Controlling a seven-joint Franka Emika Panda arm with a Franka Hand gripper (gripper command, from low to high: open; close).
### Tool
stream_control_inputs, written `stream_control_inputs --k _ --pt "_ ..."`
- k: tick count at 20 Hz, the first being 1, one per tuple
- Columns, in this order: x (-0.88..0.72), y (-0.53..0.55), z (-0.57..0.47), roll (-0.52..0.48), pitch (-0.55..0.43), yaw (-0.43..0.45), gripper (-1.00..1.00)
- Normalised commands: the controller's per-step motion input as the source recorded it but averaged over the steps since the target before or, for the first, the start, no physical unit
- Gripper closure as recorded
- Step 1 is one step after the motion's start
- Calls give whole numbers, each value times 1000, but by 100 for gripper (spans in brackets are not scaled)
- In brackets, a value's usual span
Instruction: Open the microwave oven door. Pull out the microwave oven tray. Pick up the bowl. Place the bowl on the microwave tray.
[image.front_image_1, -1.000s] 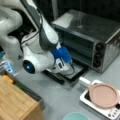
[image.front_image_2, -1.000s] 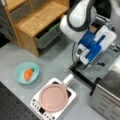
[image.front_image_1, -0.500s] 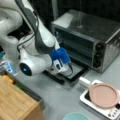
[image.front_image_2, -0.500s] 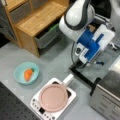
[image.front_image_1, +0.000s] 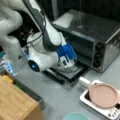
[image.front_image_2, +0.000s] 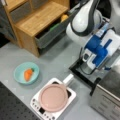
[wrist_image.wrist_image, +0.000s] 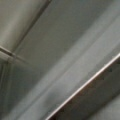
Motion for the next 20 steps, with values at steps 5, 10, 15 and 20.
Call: stream_control_inputs --k 5,10,15,20 --pt "-40 143 -162 63 -97 -220 -100" --pt "-45 79 -216 58 -118 -210 -100" --pt "-18 35 -262 48 -140 -189 -100" --pt "-12 3 -262 48 -142 -170 -100"
